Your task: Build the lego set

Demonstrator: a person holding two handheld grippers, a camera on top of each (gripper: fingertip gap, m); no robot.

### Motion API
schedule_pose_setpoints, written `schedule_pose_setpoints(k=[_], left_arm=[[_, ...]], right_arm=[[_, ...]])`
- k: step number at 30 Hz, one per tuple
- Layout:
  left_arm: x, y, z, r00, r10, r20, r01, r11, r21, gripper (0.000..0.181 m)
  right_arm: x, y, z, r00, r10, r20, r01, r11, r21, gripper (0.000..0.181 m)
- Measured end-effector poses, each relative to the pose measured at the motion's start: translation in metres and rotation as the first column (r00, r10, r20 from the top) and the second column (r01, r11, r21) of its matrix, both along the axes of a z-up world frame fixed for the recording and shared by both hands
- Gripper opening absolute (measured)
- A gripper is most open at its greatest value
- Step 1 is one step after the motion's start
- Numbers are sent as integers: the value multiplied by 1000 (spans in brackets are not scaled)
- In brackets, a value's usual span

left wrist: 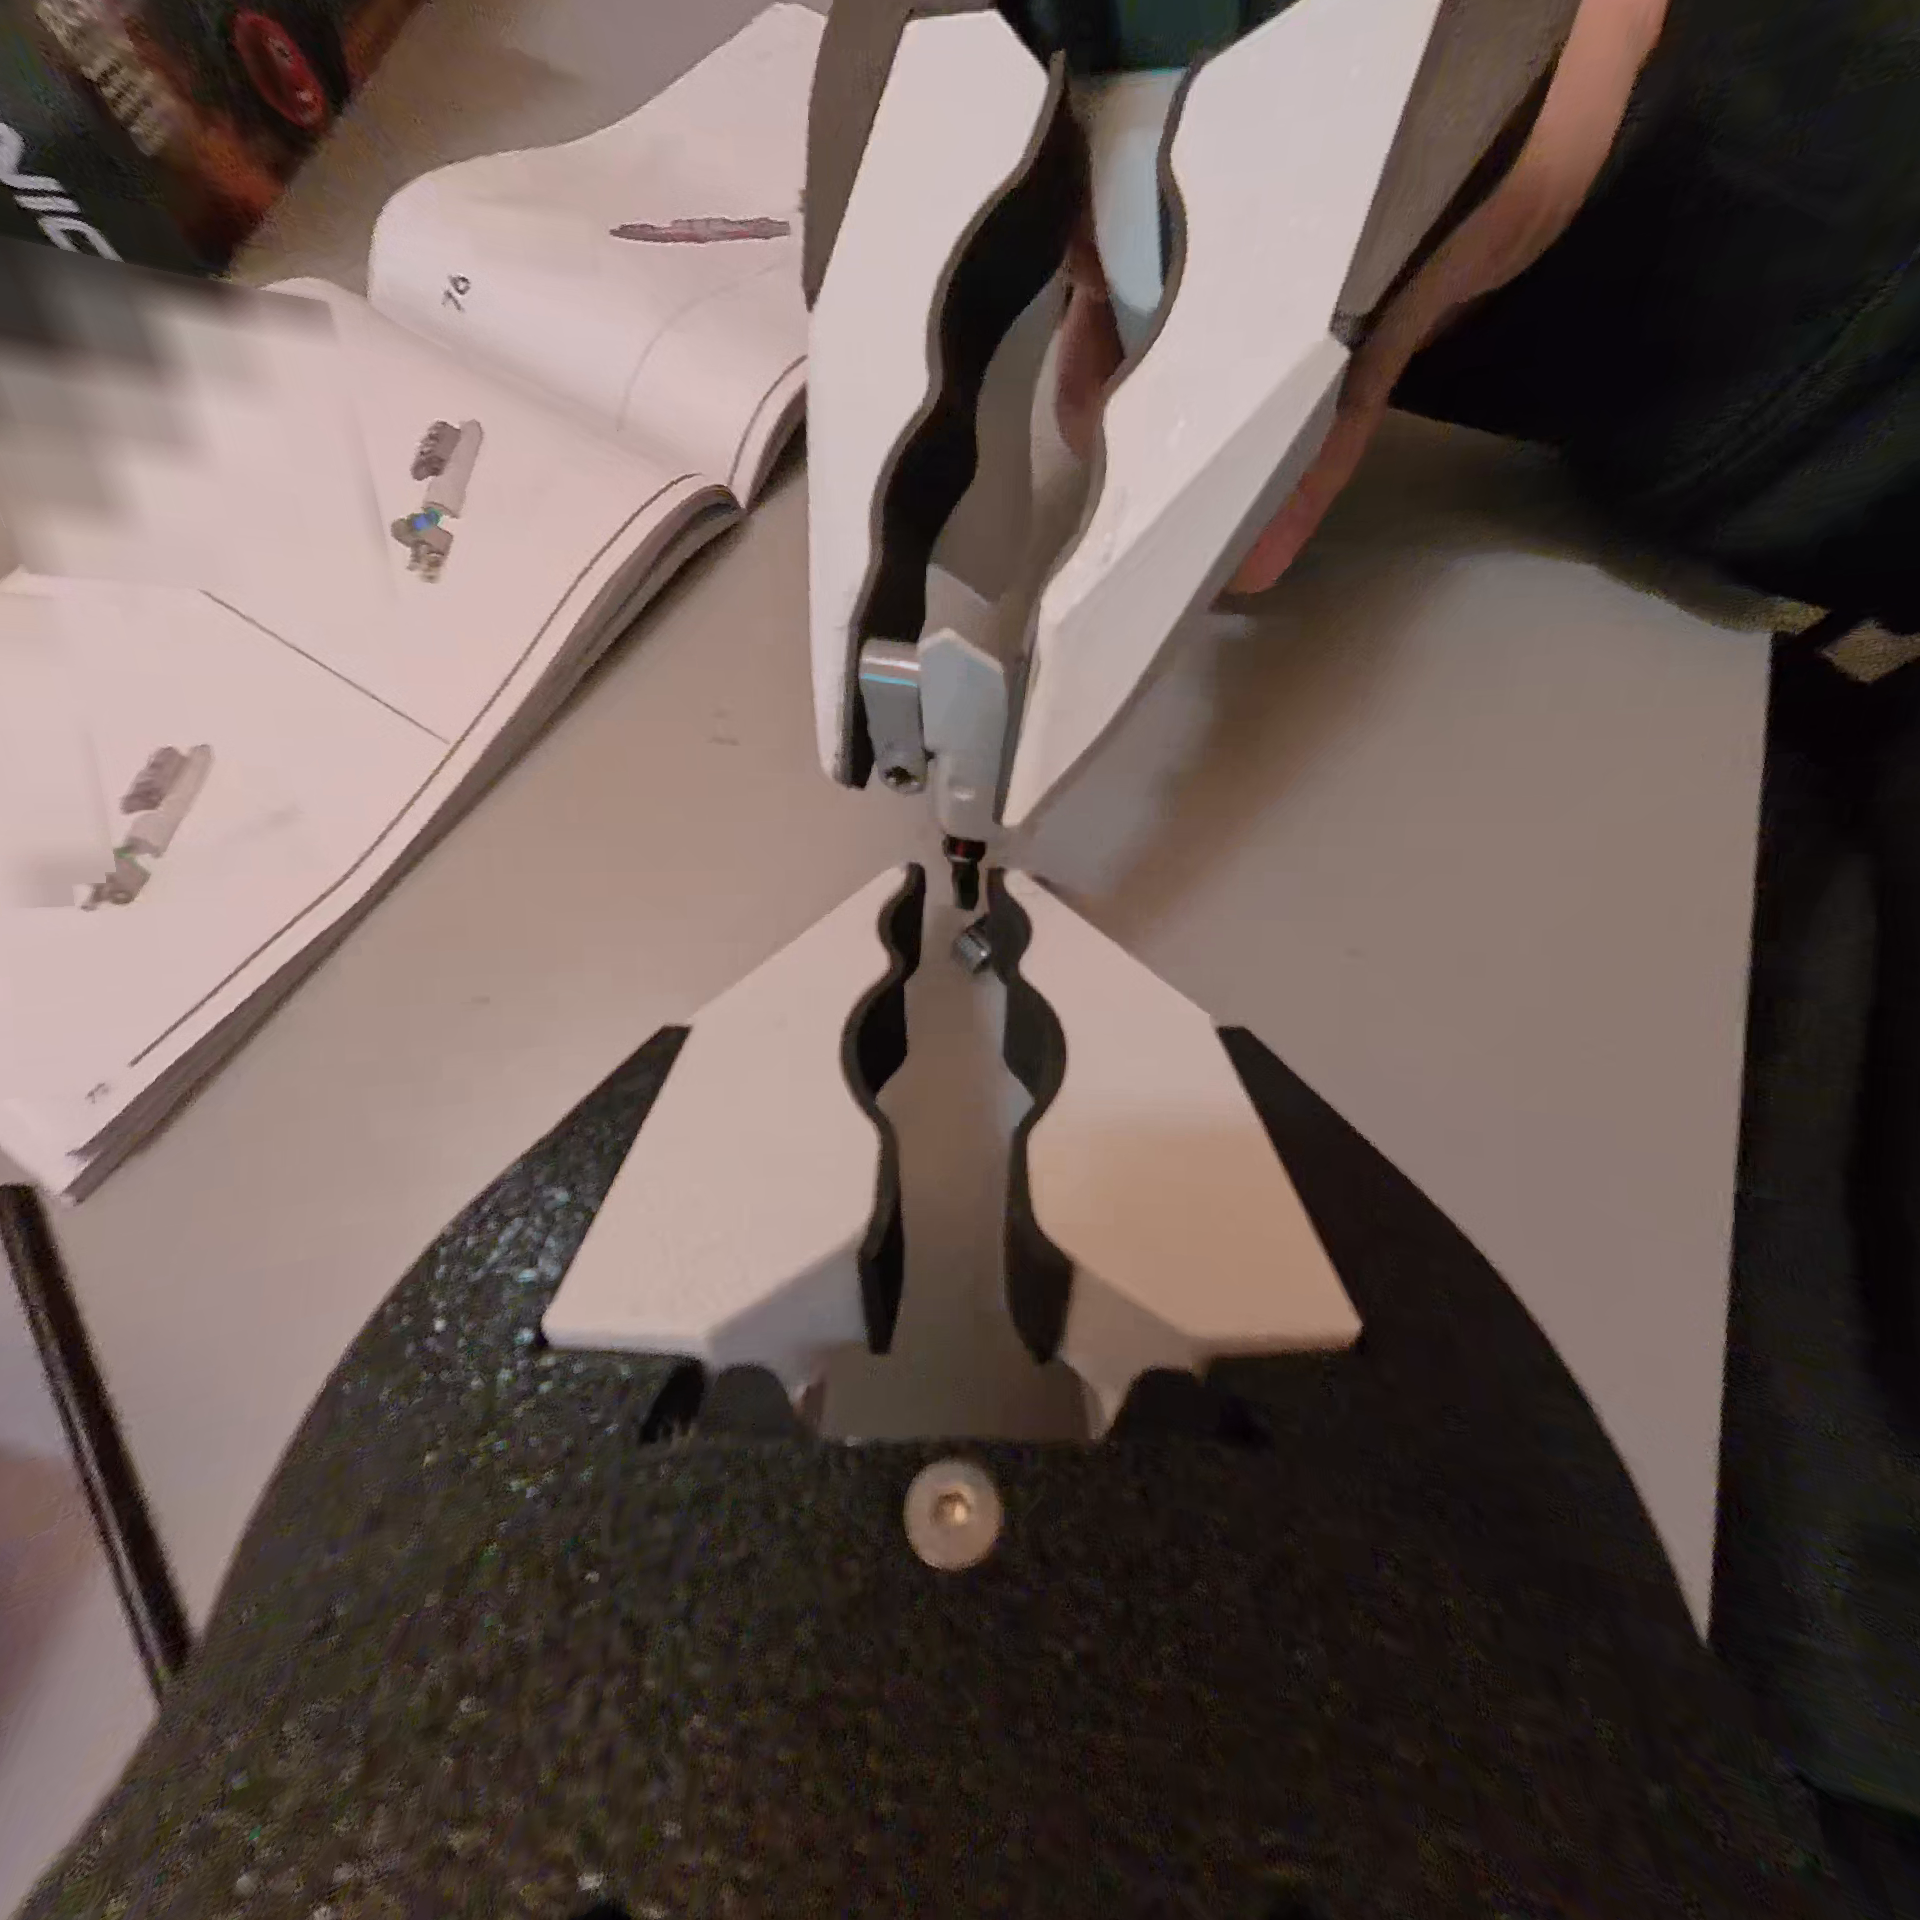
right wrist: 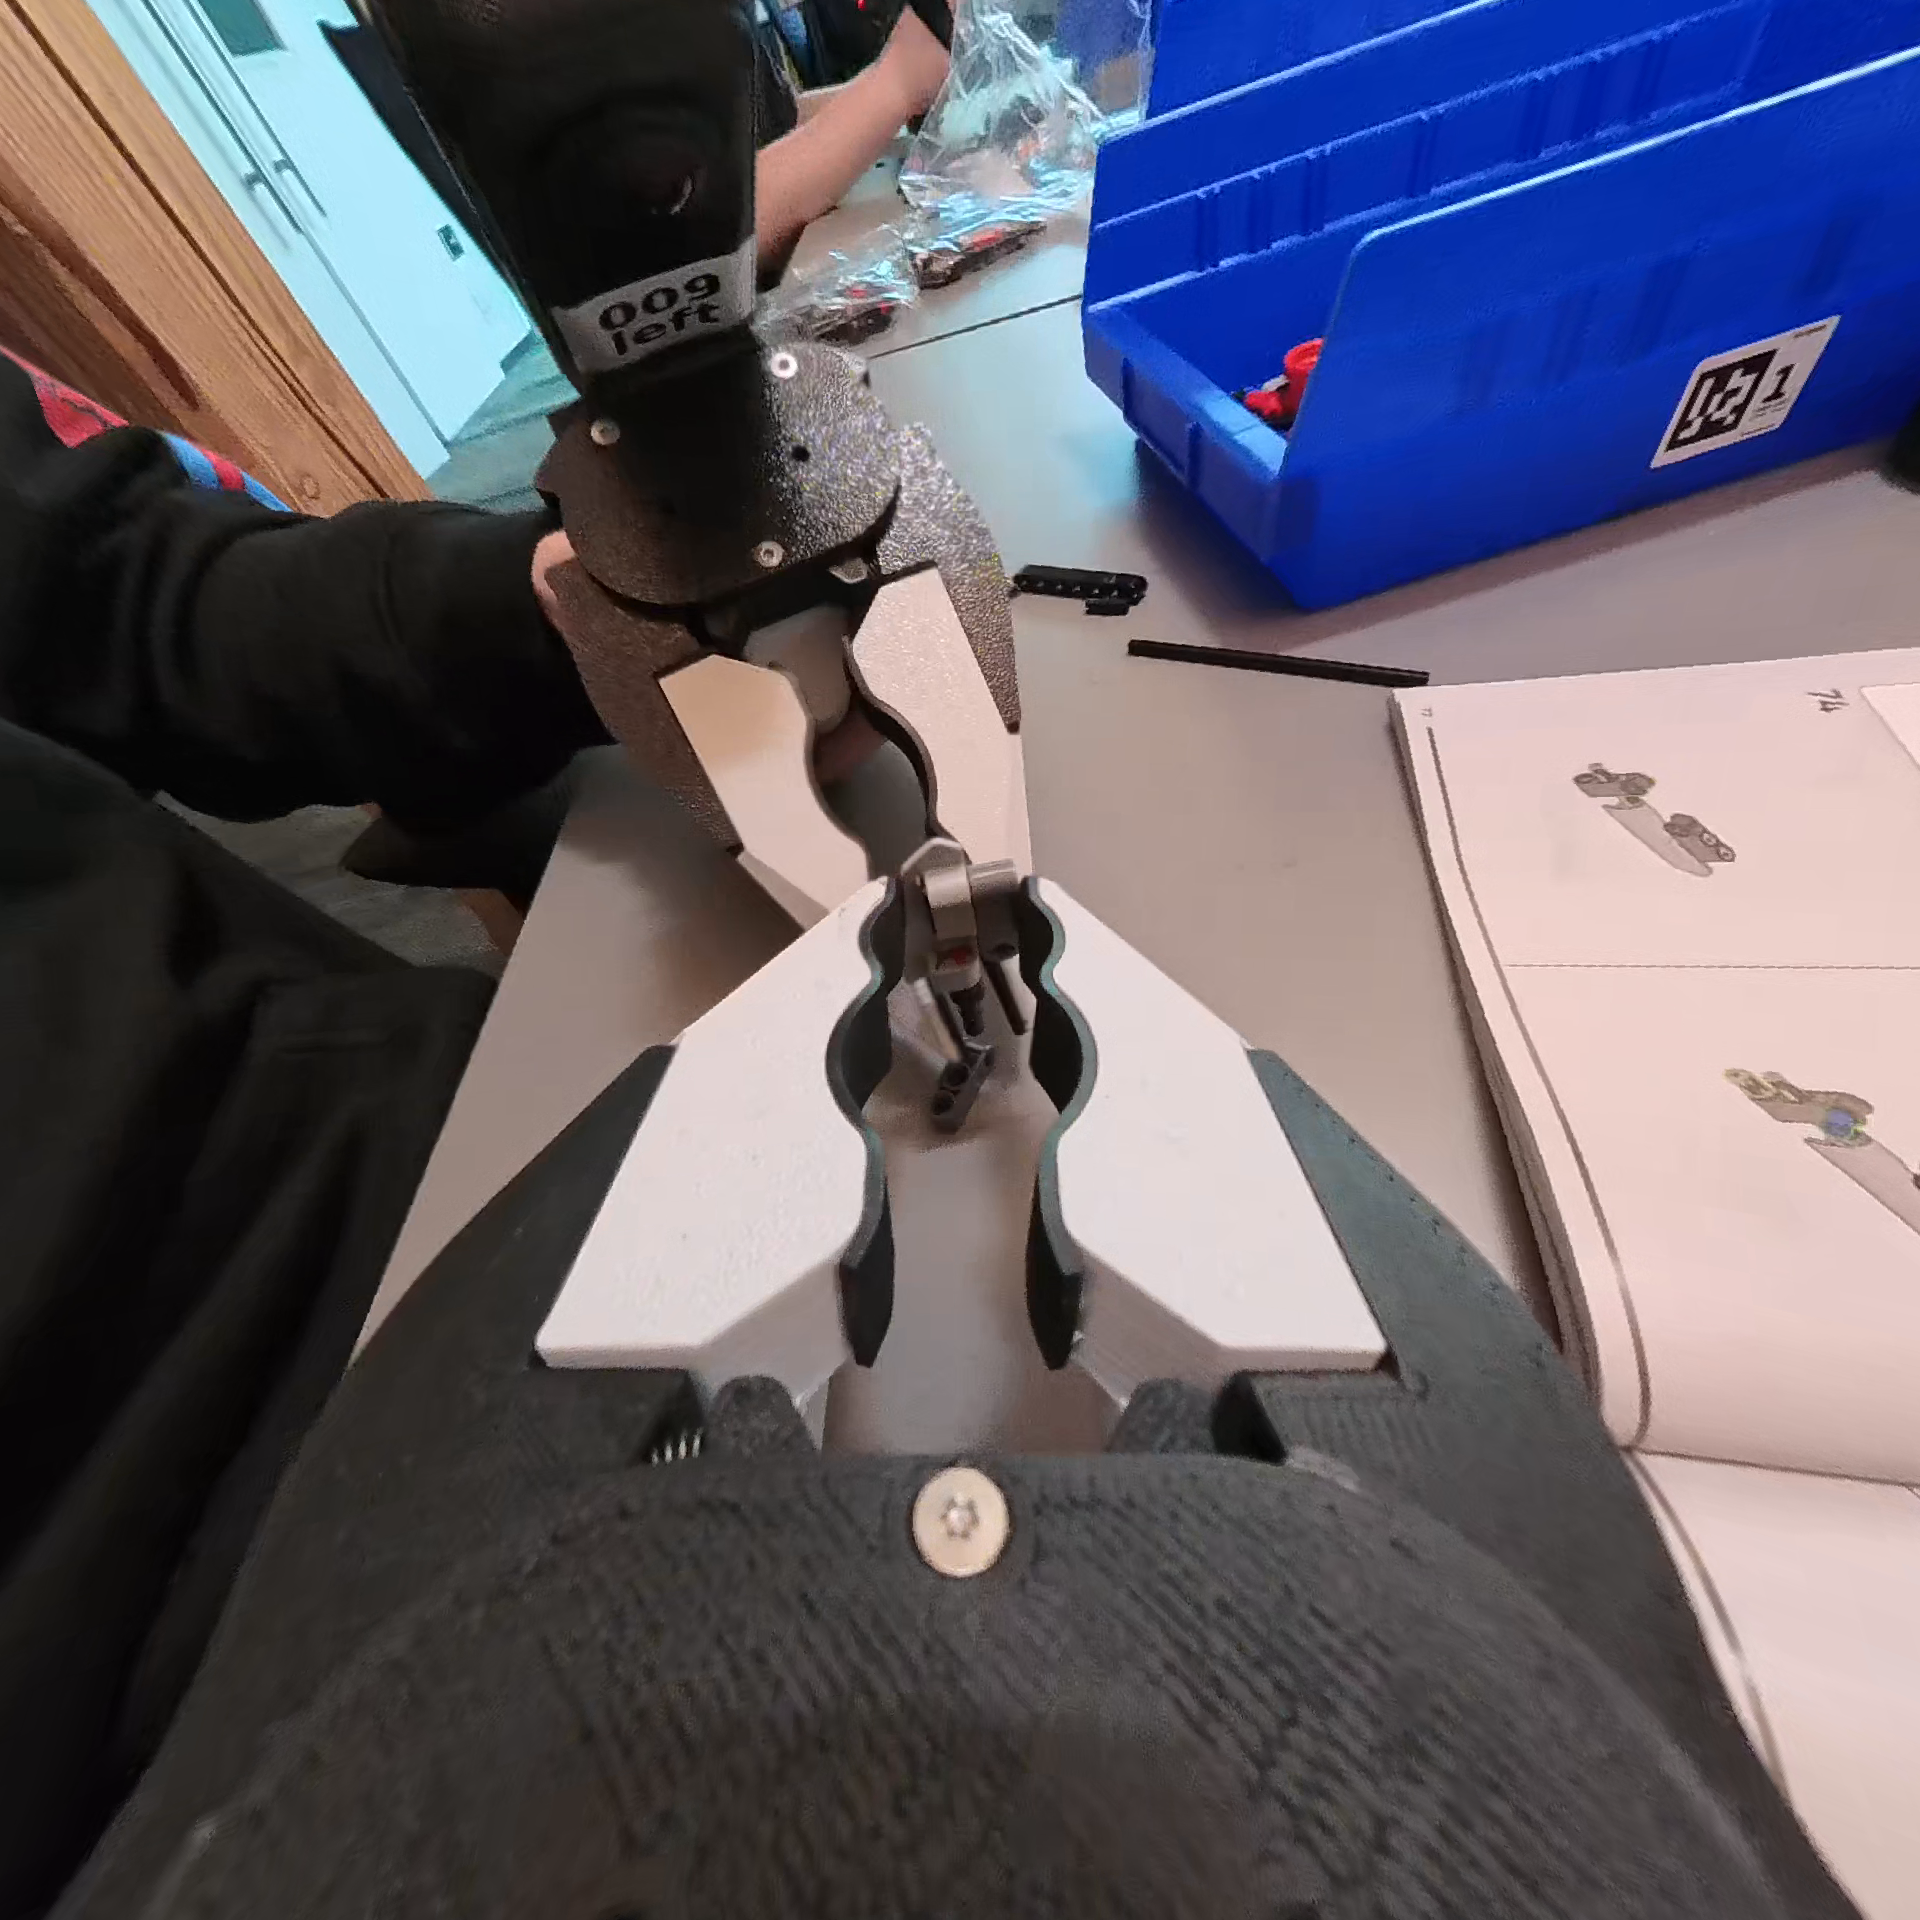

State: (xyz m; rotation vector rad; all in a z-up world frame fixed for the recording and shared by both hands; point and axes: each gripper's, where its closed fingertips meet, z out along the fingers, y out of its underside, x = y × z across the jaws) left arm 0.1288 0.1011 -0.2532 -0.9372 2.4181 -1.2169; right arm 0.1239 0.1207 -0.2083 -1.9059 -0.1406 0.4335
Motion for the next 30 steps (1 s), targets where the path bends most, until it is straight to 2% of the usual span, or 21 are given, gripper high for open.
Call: schedule_pose_setpoints(k=[1, 4, 10, 16, 21, 25, 27, 30], left_arm=[[0, 1, 0, 1000, 4, 6, -4, 1000, -1, 8], [-5, -2, -2, 1000, -15, -7, 15, 1000, -14, 12], [-6, -4, -3, 1000, -27, -2, 27, 1000, 0, 8], [-7, -4, 2, 1000, -19, -5, 19, 999, -49, 4], [-4, -4, -3, 1000, 21, -2, -21, 1000, -4, 4], [-3, -6, -2, 999, 43, -27, -43, 999, -29, 4], [-3, -5, 1, 999, 49, -12, -49, 998, -44, 10], [-6, -4, 4, 998, 57, -15, -58, 996, -70, 6]], right_arm=[[-3, -1, 1, 1000, 18, 2, -18, 1000, 4, 20], [-10, -3, -4, 995, 100, 27, -100, 995, -22, 20], [-11, -2, -8, 980, 189, 63, -187, 982, -40, 20], [-12, -4, -7, 937, 338, 82, -337, 941, -26, 20], [-10, -6, -12, 889, 446, 107, -439, 895, -80, 20], [-11, -7, -13, 859, 499, 114, -488, 866, -114, 20], [-11, -6, -13, 857, 499, 131, -485, 866, -122, 20], [-12, -6, -12, 859, 496, 128, -486, 868, -104, 20]])
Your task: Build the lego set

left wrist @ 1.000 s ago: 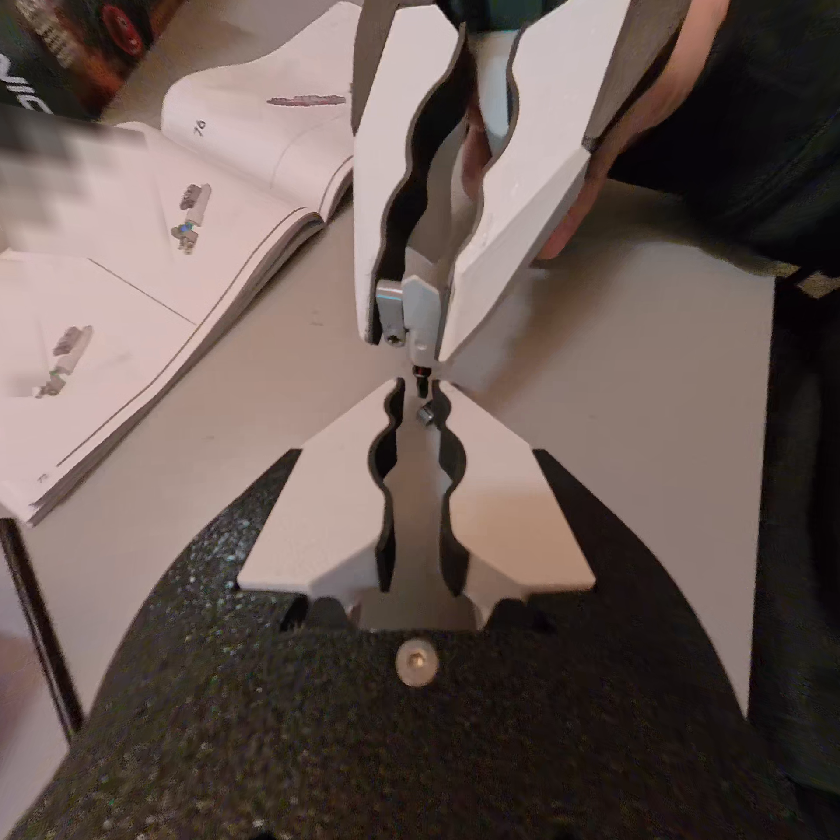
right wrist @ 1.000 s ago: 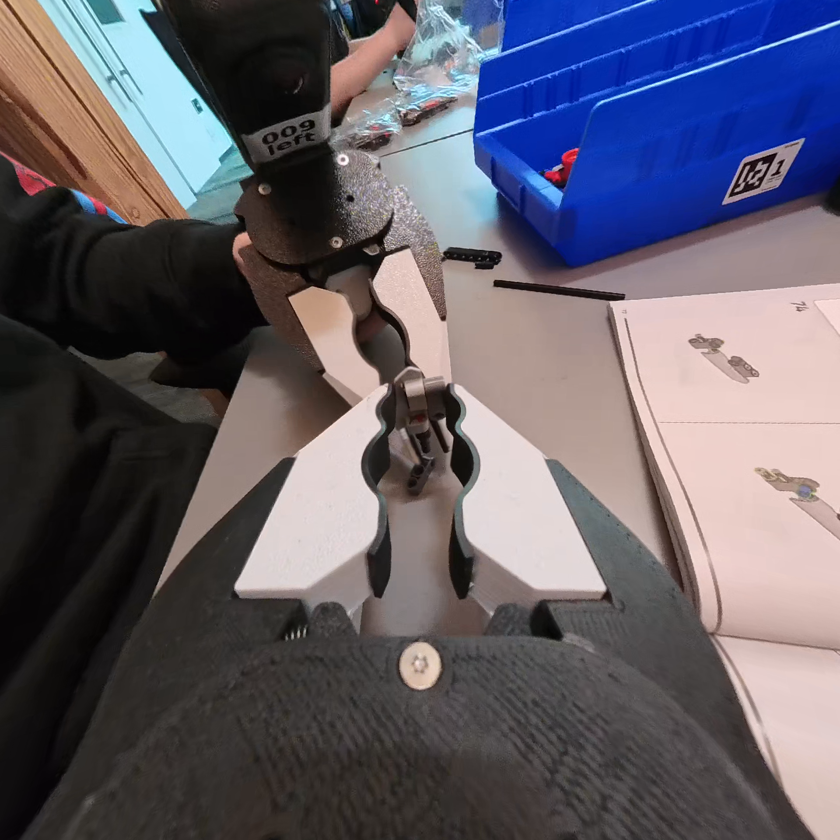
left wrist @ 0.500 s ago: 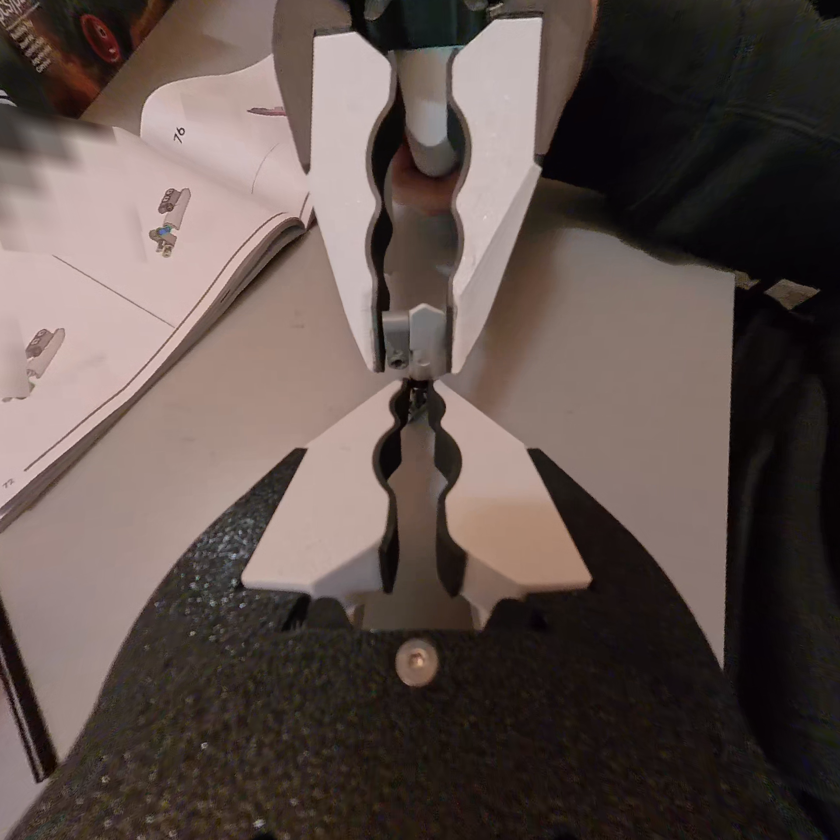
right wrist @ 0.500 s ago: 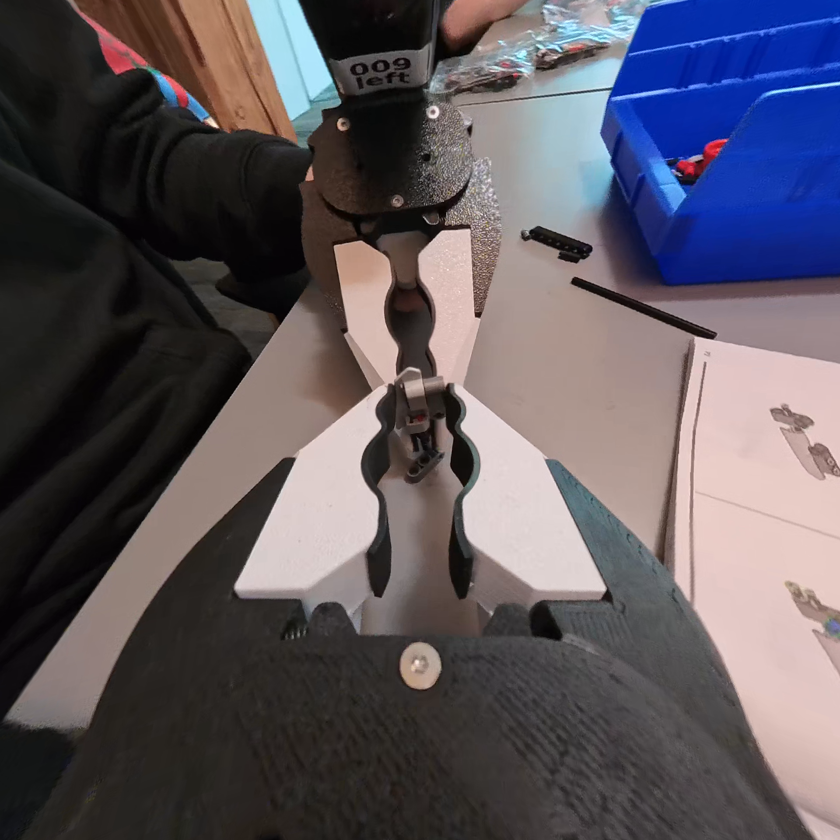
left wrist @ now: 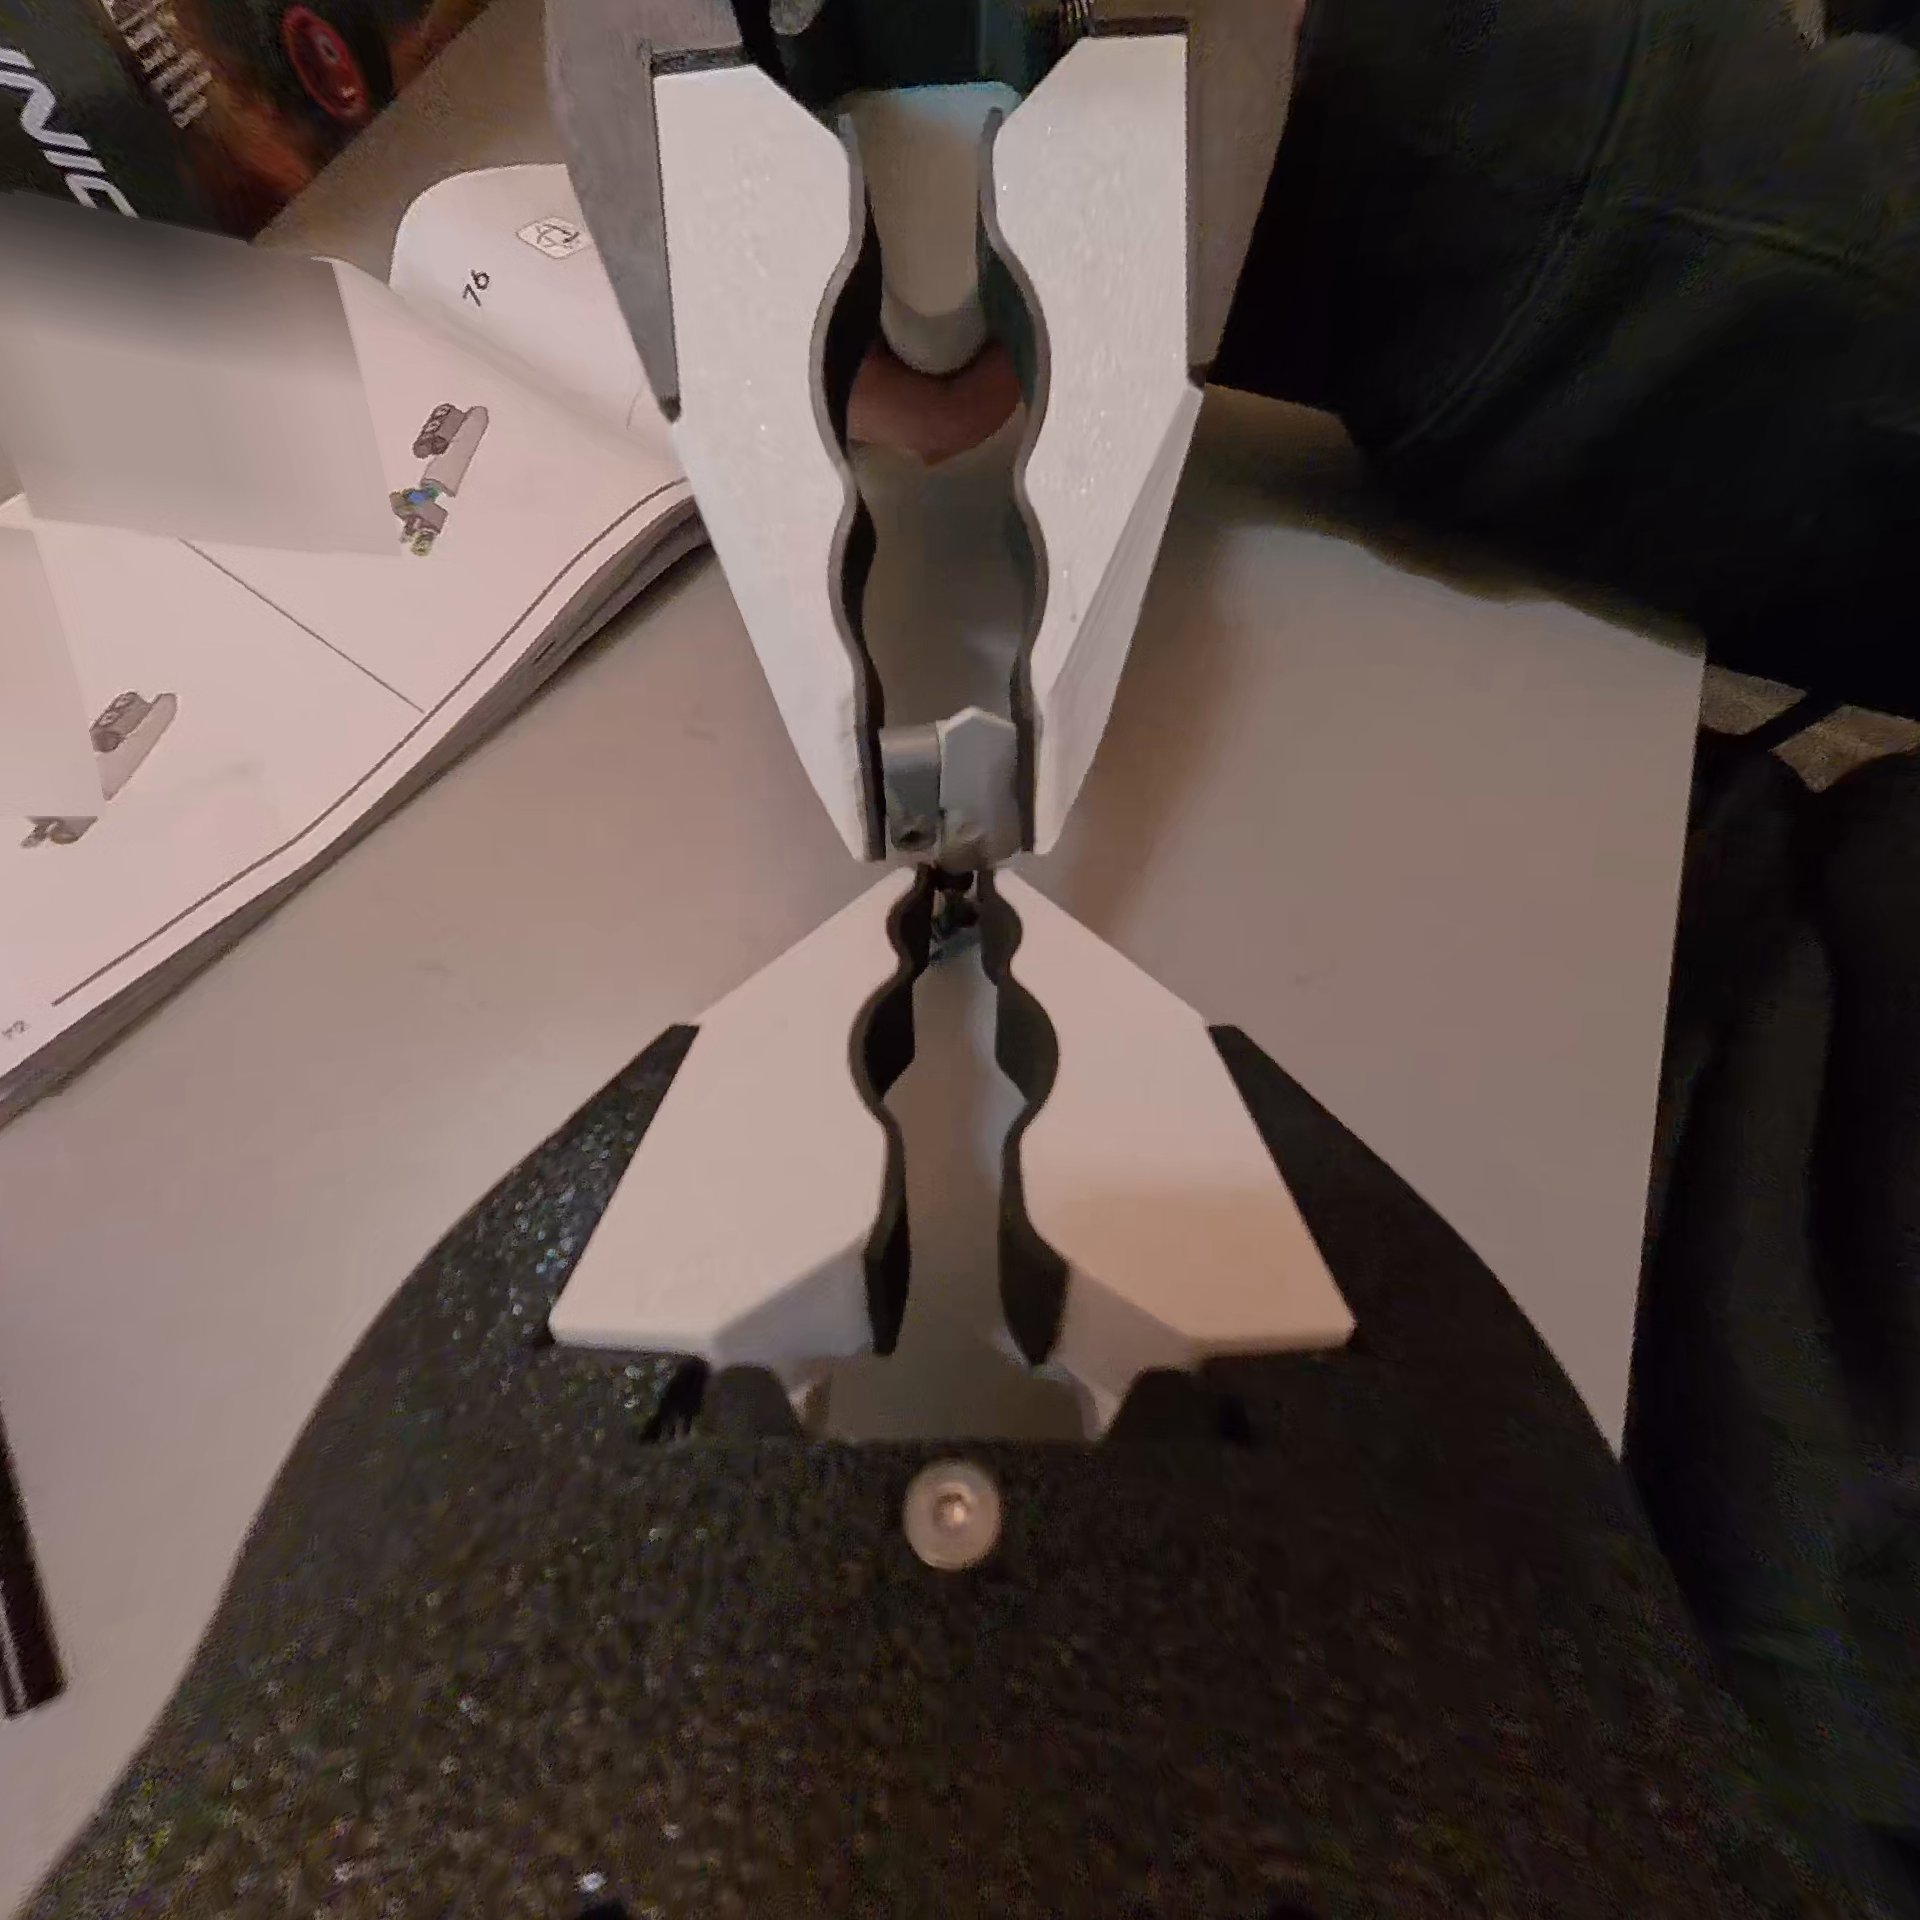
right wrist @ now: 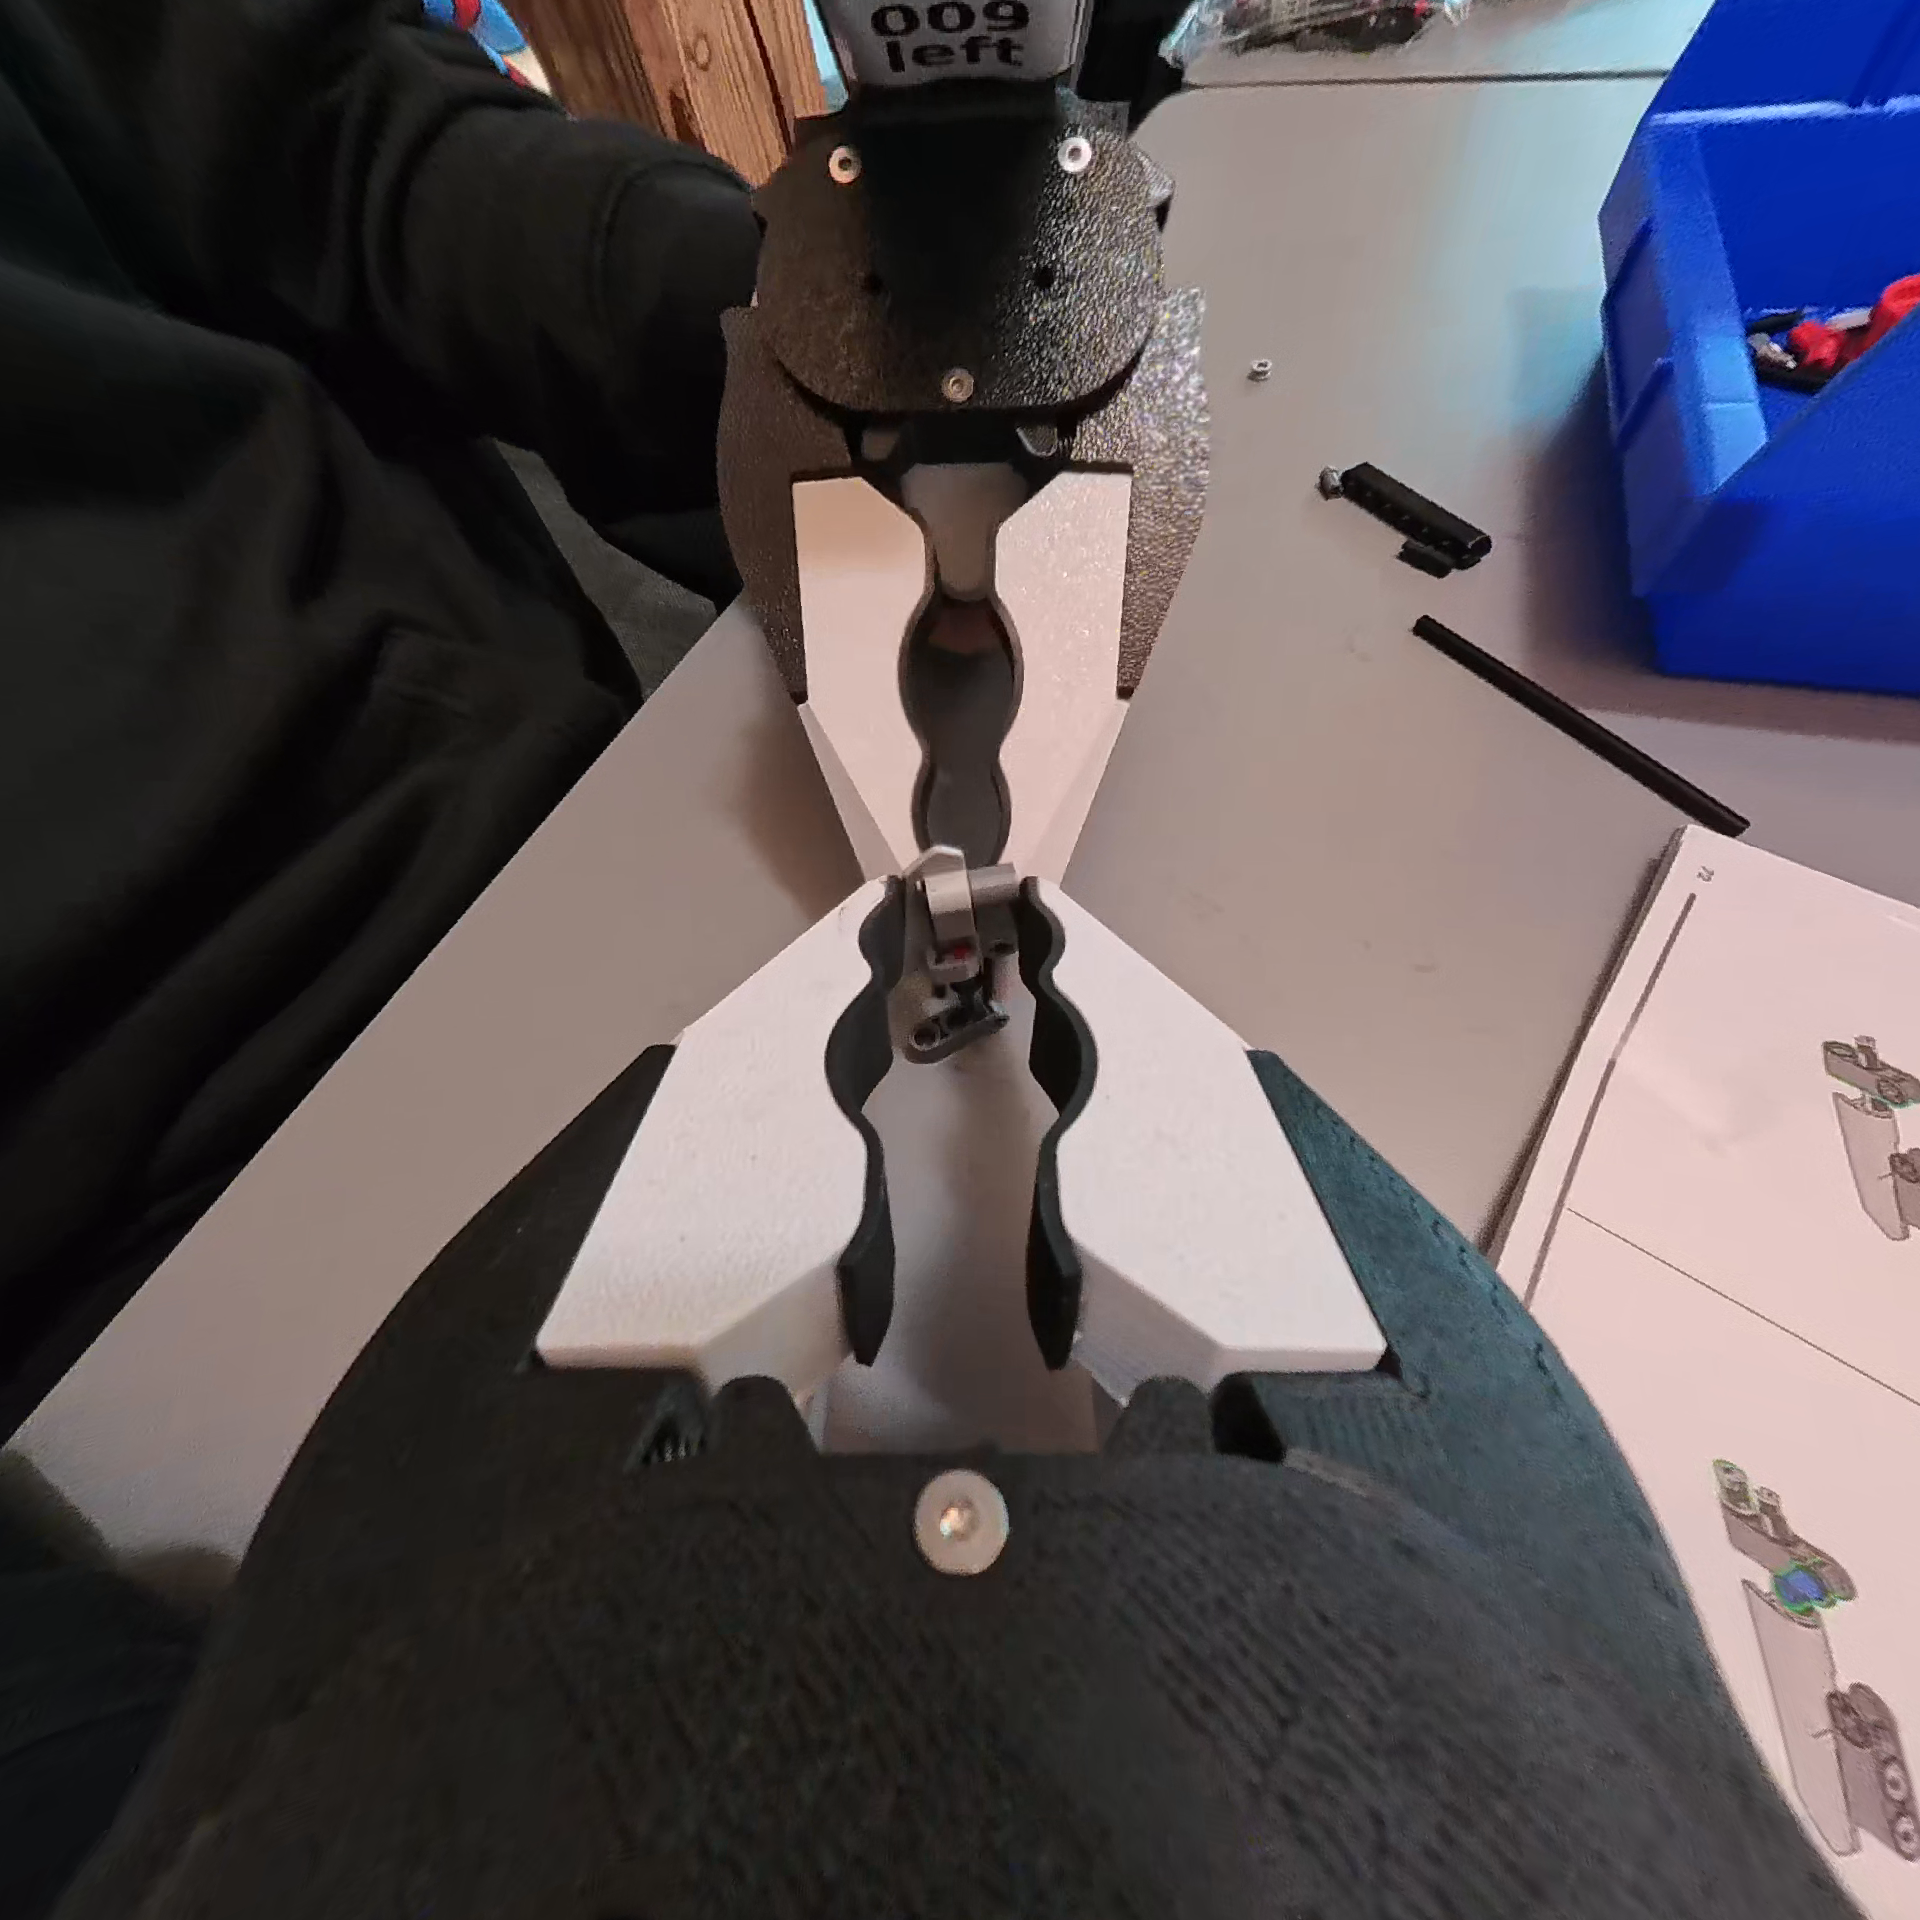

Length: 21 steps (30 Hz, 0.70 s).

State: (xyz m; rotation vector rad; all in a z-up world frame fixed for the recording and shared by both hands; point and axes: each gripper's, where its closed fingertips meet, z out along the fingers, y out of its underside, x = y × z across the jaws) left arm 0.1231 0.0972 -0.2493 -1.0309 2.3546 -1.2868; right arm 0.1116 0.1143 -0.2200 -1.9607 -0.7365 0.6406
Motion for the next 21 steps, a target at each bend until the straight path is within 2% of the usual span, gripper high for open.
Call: schedule_pose_setpoints(k=[5, 21], left_arm=[[-1, 1, 0, 1000, 10, 13, -10, 1000, 15, 4], [1, -3, -2, 999, 33, 30, -35, 998, 47, 4]], right_arm=[[-2, -1, -1, 1000, 2, -1, -2, 1000, -1, 20], [-2, -5, -3, 992, 19, 128, -21, 1000, 17, 20]])
